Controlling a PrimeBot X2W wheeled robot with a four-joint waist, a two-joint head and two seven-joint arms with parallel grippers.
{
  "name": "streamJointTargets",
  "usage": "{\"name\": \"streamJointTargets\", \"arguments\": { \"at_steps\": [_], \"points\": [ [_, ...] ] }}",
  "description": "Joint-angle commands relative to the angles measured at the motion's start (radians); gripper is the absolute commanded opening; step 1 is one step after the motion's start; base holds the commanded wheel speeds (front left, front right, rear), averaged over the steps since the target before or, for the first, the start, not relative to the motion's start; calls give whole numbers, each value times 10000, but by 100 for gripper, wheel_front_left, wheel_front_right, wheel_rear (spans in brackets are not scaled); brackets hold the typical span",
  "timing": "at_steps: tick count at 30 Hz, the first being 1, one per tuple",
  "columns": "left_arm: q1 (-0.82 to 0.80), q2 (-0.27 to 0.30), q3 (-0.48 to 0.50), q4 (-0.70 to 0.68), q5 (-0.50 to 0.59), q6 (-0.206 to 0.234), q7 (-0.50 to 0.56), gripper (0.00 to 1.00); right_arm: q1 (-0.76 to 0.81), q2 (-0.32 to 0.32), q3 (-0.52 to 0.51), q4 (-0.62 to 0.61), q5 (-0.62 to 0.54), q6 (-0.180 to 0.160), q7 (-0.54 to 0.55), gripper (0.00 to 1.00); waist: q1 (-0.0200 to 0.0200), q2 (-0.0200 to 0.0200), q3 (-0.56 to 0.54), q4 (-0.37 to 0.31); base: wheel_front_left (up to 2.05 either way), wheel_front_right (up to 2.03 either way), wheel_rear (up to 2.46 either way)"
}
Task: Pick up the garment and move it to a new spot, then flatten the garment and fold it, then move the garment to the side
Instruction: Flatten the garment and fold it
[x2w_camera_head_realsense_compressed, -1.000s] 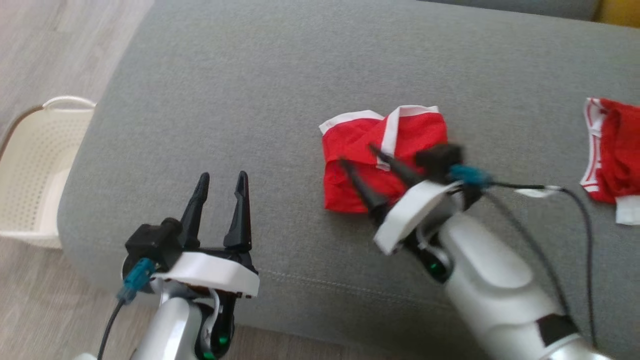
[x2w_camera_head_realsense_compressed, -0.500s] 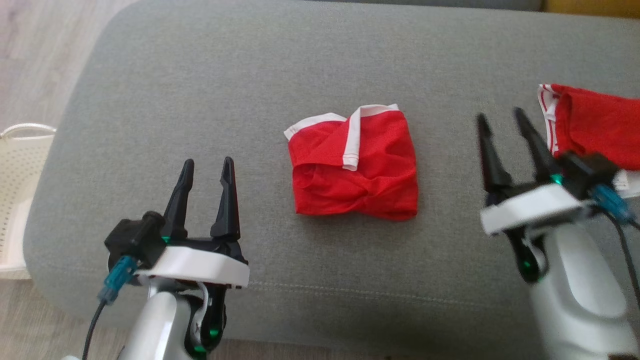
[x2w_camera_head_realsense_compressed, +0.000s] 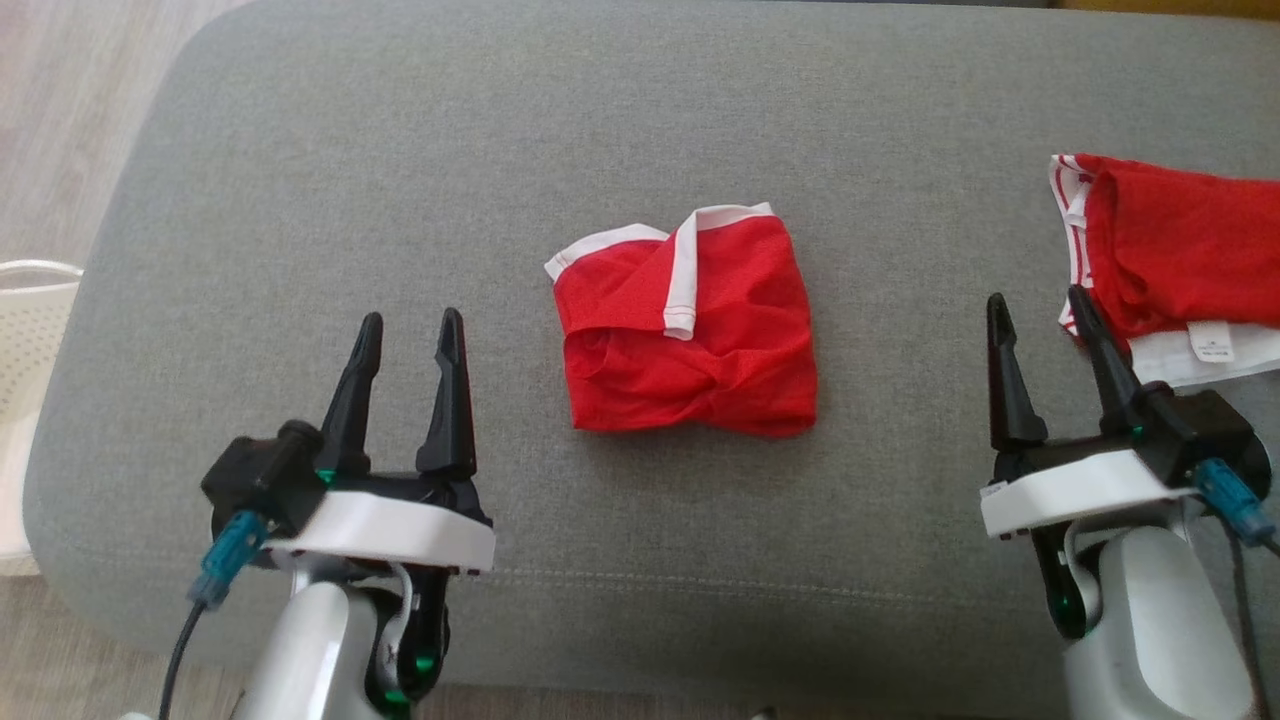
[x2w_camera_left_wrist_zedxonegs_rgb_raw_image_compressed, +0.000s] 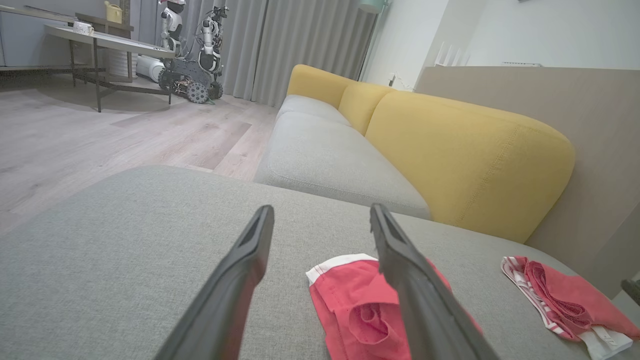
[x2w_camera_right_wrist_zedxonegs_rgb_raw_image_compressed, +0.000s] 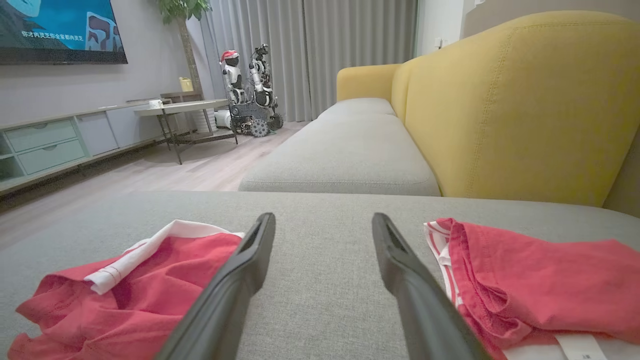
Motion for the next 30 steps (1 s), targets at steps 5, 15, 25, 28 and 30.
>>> {"name": "streamJointTargets", "arguments": {
  "at_steps": [5,15,25,28,30],
  "points": [
    [-237,72,240,-339,89,-41,-78,100,-177,116,311,-486,-200,63,44,0,0,-1,92,165,0,0,0],
    [-375,72,22,-279,-65,-3,-78,100,-856,51,1650,4,-323,63,492,0,0,-1,593,828,0,0,0],
    [-549,72,-259,-254,-271,88,-78,100,-2145,-261,2991,2081,52,63,1210,0,0,-1,1080,1765,0,0,0],
    [-596,72,-318,-235,-327,107,-78,100,-2488,-337,3400,2617,187,63,1304,0,0,-1,1158,1969,0,0,0],
    [-617,72,-356,-224,-353,122,-78,100,-2727,-358,3677,2908,322,63,1336,0,0,-1,1193,2086,0,0,0]
  ]
}}
